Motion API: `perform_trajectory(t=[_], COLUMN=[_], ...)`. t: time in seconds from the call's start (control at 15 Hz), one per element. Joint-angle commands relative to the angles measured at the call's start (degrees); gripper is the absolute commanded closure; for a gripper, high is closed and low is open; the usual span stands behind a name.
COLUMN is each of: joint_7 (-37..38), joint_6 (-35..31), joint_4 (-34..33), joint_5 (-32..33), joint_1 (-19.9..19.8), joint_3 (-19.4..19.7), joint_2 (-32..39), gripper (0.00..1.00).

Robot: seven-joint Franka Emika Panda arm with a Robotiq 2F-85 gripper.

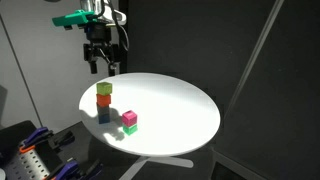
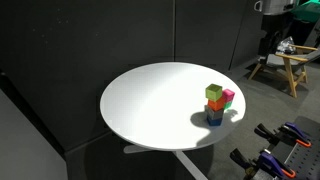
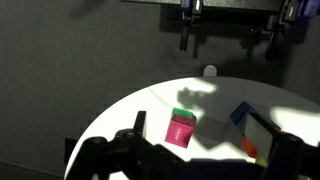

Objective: Remove the purple toy block from top of the dark green toy block

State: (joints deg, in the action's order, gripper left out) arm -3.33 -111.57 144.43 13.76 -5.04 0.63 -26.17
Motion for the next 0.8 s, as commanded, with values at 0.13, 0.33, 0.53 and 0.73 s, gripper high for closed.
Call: perform_trajectory(t=[0.13,0.33,0.53,0.73], joint_7=[0.2,0.2,-0.1,-0.7], joint_6=[0.2,0.2,0.3,-1.1], joint_4=[-0.1,-0.1,-0.3,-1.5], joint_5=[0.2,0.2,0.1,-1.8], joint_1=[0.7,0.7,0.8,1.4], joint_3=[0.6,0.6,0.7,1.3], joint_2=[0.0,0.0,0.3,1.4], gripper=[0.00,0.00,0.00,0.00])
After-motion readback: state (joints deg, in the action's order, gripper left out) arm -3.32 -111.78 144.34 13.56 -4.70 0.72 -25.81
